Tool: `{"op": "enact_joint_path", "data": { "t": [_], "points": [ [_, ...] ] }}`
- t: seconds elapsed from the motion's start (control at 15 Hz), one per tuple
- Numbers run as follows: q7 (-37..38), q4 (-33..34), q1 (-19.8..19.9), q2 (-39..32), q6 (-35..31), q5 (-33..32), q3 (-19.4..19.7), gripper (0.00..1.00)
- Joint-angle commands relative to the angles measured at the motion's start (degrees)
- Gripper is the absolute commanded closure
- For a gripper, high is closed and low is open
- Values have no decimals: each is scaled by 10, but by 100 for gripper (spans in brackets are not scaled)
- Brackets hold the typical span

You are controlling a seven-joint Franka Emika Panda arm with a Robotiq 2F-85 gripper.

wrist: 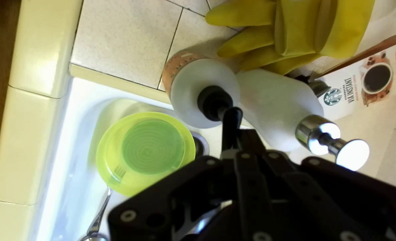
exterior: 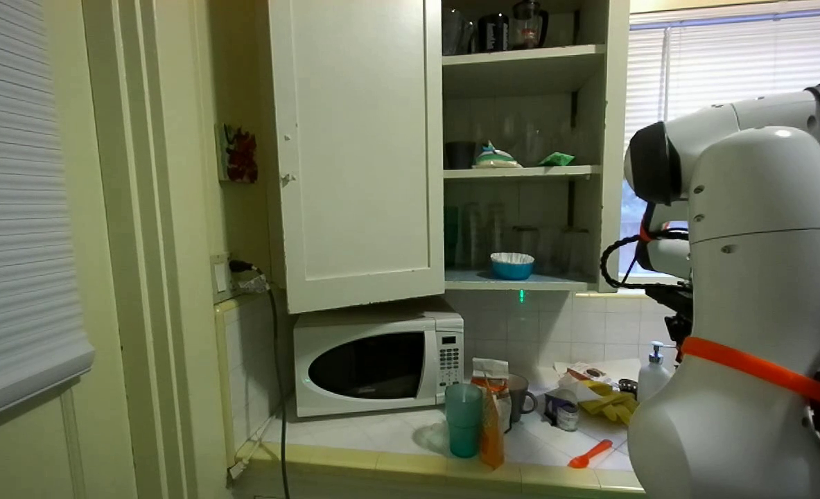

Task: Press the top of the bottle closest to you

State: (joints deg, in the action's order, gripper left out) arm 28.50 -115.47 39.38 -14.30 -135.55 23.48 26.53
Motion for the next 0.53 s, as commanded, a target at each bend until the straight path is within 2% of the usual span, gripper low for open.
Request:
{"op": "enact_joint_path", "data": {
  "t": [0.0, 0.47],
  "points": [
    [1, 5, -1, 1, 27, 7, 3, 100],
    [3, 7, -1, -3, 35, 7, 3, 100]
  ]
}}
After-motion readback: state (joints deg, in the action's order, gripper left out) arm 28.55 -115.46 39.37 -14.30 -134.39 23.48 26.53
